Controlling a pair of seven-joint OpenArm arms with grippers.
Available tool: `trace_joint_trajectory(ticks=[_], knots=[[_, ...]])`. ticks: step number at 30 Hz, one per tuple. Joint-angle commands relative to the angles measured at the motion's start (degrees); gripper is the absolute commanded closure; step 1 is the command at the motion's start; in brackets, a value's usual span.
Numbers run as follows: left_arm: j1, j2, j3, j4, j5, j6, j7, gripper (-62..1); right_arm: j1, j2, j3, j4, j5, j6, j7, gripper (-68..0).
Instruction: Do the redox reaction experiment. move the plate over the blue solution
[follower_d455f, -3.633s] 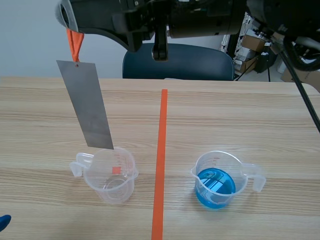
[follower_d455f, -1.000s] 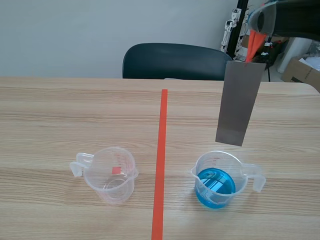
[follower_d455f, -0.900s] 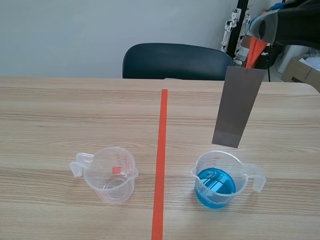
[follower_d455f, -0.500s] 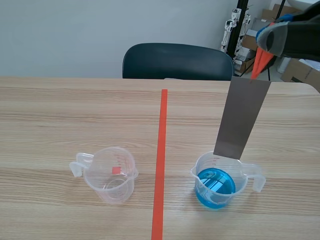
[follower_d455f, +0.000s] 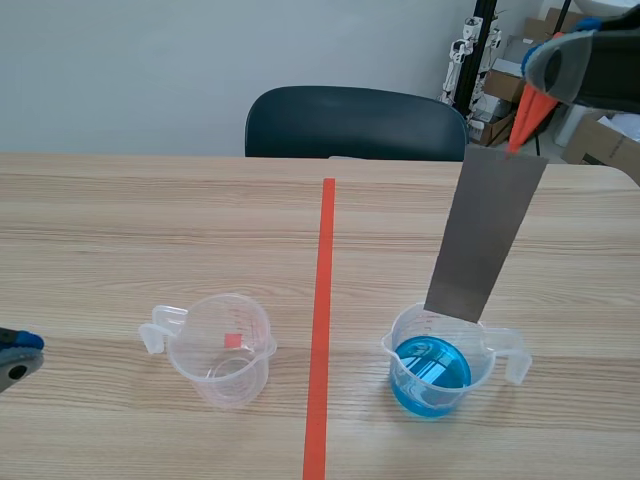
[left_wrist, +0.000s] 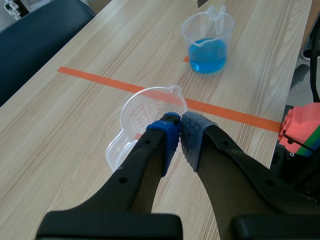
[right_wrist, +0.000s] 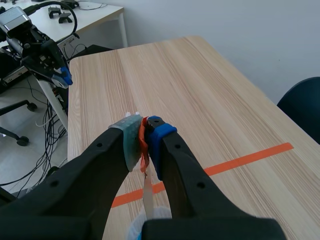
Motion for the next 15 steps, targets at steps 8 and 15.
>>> trace_joint_trajectory(ticks=[8, 15], knots=[[-5.6, 0.2, 4.9, 8.1, -1.2, -0.5, 6.6, -5.1, 0.7, 0.6, 0.9, 0.7, 1.1, 0.7, 1.3, -0.4], [-11.3, 2.1, 12.8, 11.3, -1.2, 2.8, 14.0, -4.4, 0.7, 0.6, 0.9, 0.7, 1.2, 0.7, 1.3, -0.4]])
